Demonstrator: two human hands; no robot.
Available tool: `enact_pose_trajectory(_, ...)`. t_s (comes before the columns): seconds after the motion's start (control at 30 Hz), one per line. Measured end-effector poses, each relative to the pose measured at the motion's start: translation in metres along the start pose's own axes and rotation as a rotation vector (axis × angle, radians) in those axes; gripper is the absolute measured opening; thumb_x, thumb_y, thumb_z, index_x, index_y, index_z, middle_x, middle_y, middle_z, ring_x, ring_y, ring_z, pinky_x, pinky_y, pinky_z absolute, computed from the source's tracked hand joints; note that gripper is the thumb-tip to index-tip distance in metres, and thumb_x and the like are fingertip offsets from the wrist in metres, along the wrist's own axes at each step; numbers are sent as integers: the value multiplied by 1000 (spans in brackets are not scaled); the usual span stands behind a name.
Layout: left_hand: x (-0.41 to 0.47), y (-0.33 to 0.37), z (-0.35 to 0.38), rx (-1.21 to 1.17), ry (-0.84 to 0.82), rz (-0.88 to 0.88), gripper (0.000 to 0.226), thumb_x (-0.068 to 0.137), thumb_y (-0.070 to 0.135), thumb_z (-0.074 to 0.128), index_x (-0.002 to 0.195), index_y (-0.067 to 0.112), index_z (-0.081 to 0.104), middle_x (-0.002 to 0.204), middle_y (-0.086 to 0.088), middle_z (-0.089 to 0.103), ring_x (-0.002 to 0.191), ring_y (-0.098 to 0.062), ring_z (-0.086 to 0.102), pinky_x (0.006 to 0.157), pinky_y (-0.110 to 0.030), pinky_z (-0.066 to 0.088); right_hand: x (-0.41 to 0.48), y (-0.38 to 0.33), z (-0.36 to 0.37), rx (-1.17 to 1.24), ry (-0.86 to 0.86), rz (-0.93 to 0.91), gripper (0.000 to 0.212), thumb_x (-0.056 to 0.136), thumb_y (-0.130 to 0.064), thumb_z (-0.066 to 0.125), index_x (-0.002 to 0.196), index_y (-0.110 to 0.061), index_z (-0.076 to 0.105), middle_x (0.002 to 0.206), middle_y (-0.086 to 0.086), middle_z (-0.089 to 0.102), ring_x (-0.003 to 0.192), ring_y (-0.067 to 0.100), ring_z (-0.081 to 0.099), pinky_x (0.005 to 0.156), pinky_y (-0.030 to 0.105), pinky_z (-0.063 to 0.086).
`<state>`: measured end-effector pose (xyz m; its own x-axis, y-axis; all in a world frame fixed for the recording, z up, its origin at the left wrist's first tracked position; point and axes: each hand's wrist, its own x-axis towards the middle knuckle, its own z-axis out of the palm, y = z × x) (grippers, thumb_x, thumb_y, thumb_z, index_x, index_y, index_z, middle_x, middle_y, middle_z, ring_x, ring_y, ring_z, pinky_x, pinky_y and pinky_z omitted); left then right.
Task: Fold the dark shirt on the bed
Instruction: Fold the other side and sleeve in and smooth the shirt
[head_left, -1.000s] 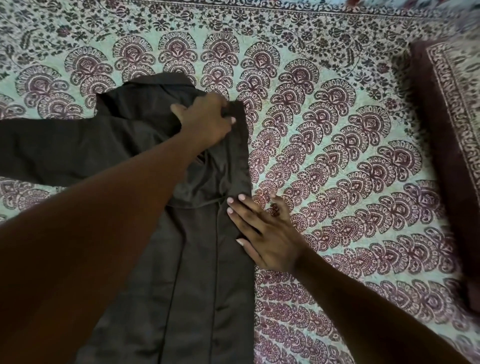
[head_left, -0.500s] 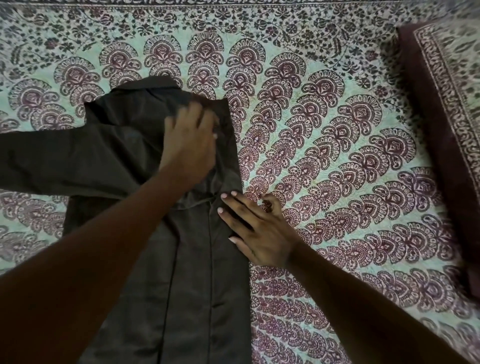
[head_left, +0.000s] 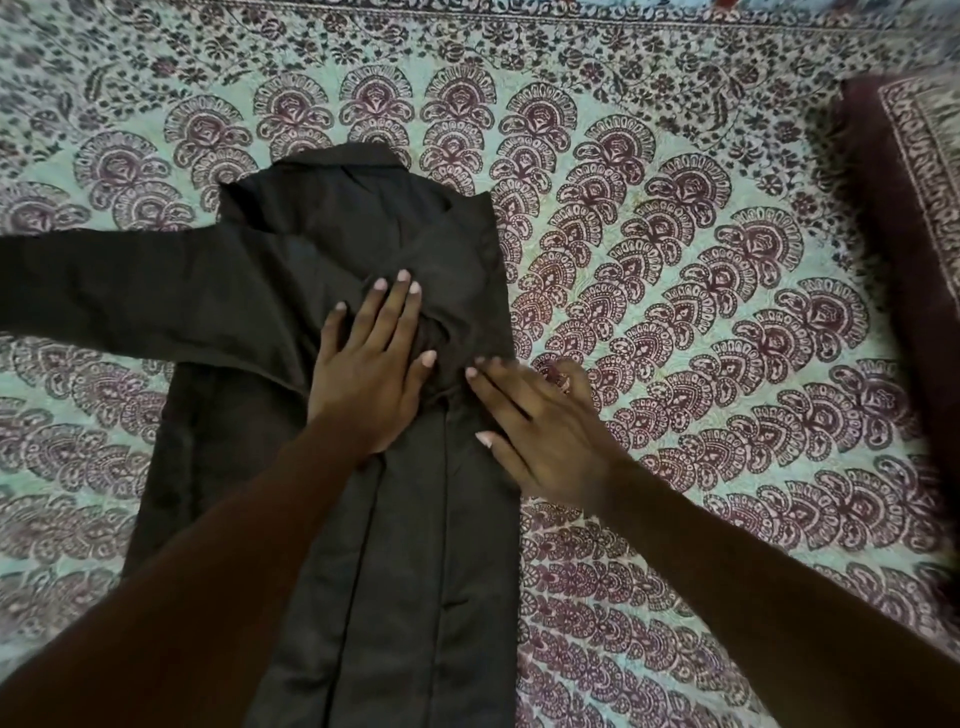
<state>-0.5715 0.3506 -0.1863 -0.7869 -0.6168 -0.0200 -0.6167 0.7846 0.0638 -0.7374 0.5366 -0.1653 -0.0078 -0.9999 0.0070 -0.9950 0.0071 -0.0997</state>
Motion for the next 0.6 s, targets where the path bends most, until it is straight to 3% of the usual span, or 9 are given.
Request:
enact_pose_trajectory(0.1,1,-2,1,9,9,6,71,106,49,25,167,16,13,176,-1,9,161,-21,13,126,-53,19,40,29,0,-51,-102,-75,65,109,-50,29,162,-13,32,173,5,23,159,21,23,118,57,23)
enact_pose_trajectory(0.2,2,-2,1,10,17,3,71,105,50,27,167,16,13,176,-1,8,161,-20,13,126,-53,19,92,66,0,-29,-189,-2,73,106,-61,20,167,-21,15,176,-3,7,162,17,10,123,64,12)
enact_pose_trajectory(0.43,1,-3,2,8,33,2,72,106,50,29,167,16,13,176,0,7,162,-18,10,126,-53,17,168,103,-12,-59,-229,63,78,103,-71,14,167,-26,6,176,-4,2,162,22,4,121,69,4)
enact_pose_trajectory(0.6,0,-3,1,-1,33,-10,72,105,52,28,167,18,12,176,2,5,162,-16,10,126,-52,17,117,56,-9,-39,-39,140,75,107,-59,23,166,-13,19,176,2,6,162,21,7,126,58,14)
